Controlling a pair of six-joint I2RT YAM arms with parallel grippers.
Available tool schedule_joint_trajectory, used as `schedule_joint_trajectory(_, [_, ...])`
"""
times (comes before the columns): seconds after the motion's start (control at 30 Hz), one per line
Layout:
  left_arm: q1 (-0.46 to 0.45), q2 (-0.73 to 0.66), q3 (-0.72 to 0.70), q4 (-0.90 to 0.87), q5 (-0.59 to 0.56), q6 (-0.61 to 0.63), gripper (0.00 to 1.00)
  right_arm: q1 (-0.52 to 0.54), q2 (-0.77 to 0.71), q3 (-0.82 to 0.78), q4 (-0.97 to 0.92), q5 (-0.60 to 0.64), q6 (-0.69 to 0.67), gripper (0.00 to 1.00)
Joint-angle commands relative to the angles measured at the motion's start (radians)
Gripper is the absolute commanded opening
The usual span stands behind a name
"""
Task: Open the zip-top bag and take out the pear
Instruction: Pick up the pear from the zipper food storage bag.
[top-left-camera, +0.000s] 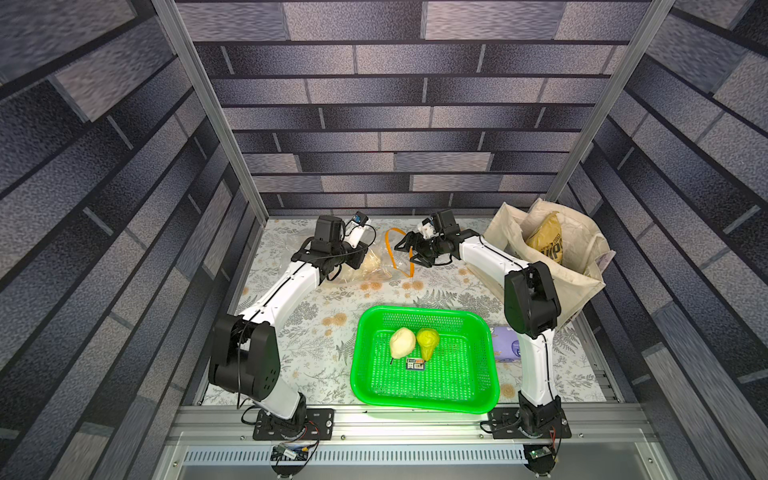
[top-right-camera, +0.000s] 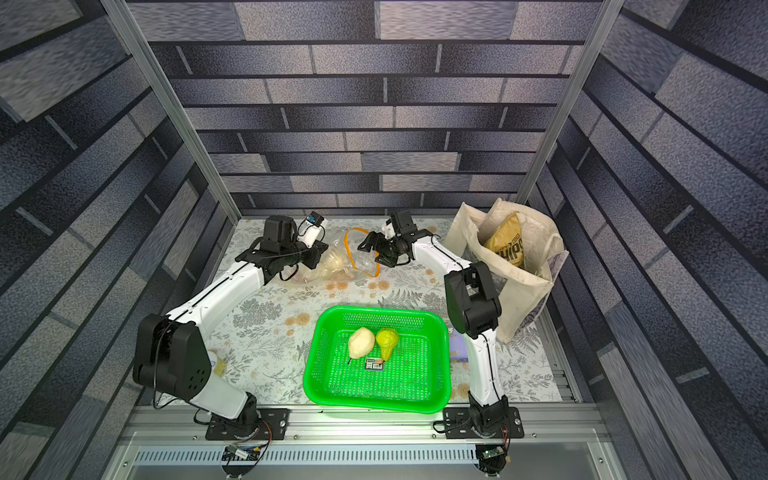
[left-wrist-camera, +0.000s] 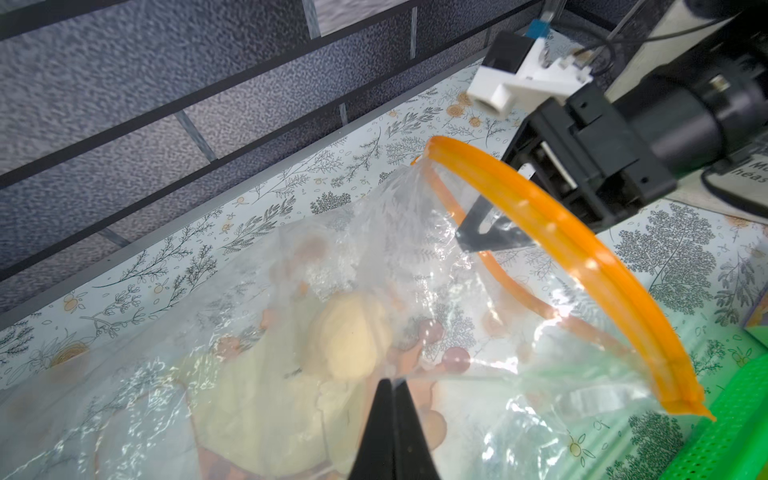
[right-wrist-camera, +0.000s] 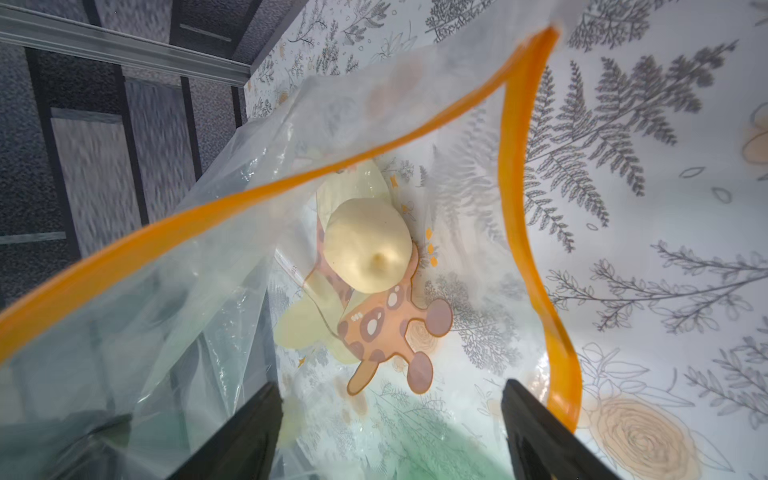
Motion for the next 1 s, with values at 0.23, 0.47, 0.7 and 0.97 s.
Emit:
schedule_joint_trajectory(0.23, [-0.006, -0.044, 0.007, 0.004, 0.045, 0.005, 0.00, 0.095, 0.084, 0.064, 0.069, 0.029, 0.142, 0.89])
schedule_joint_trajectory(0.47, [-0.013, -0.056, 0.002, 0.012, 0.061, 0.007, 0.00, 0.118, 0.153, 0.132, 0.076, 0.046, 0.177, 0.92])
schedule_joint_trajectory(0.7, [-0.015, -0.064, 0.000, 0.017, 0.078, 0.001, 0.00, 0.135, 0.236, 0.240, 0.038, 0.062, 0.171, 0.94])
schedule_joint_trajectory(0.97, [-0.016, -0.065, 0.002, 0.018, 0.104, -0.008, 0.00, 0.145, 0.316, 0.309, 0.029, 0.074, 0.207, 0.93])
